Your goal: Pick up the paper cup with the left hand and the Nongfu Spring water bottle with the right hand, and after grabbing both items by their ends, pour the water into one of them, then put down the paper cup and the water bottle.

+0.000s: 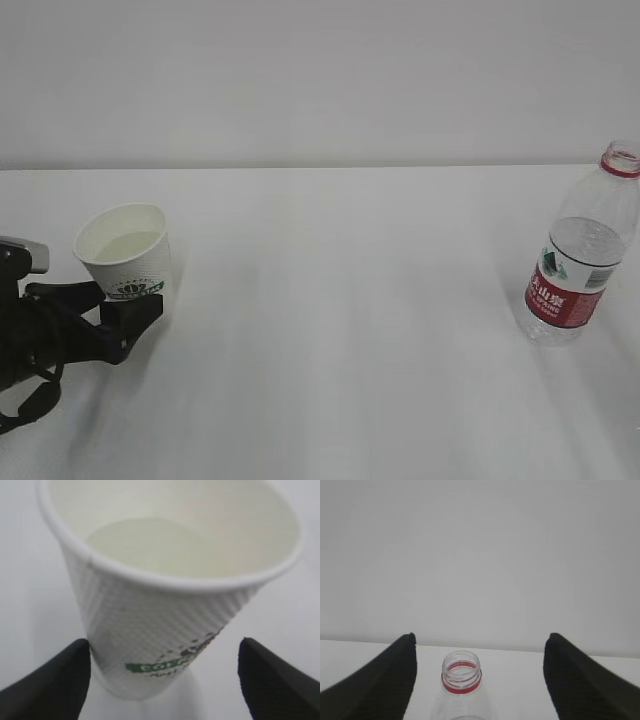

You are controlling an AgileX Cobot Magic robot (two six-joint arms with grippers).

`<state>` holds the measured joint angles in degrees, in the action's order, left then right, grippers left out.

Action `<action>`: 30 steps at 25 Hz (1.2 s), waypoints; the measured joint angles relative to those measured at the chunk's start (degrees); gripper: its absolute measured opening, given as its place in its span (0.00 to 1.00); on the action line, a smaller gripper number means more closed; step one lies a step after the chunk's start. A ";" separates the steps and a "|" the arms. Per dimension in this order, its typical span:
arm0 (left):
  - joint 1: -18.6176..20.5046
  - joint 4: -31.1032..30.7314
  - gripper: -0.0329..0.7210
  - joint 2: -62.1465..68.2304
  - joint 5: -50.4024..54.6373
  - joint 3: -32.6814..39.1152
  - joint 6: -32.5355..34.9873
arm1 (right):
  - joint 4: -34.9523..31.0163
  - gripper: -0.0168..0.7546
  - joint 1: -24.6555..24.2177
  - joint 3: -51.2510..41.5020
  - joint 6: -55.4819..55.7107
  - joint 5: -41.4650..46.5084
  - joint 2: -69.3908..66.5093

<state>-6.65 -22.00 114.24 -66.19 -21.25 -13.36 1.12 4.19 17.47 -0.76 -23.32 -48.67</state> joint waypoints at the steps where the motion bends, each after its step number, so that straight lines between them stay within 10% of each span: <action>1: 0.00 0.00 0.96 -0.52 0.00 0.35 0.00 | 0.00 0.79 0.00 0.00 0.00 0.00 0.00; 30: 0.00 0.99 0.82 -12.14 0.00 13.09 -0.30 | 0.00 0.79 0.00 0.00 0.00 -1.60 0.00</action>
<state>-6.65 -21.01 102.10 -66.19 -8.17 -13.66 1.12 4.19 17.47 -0.76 -24.92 -48.67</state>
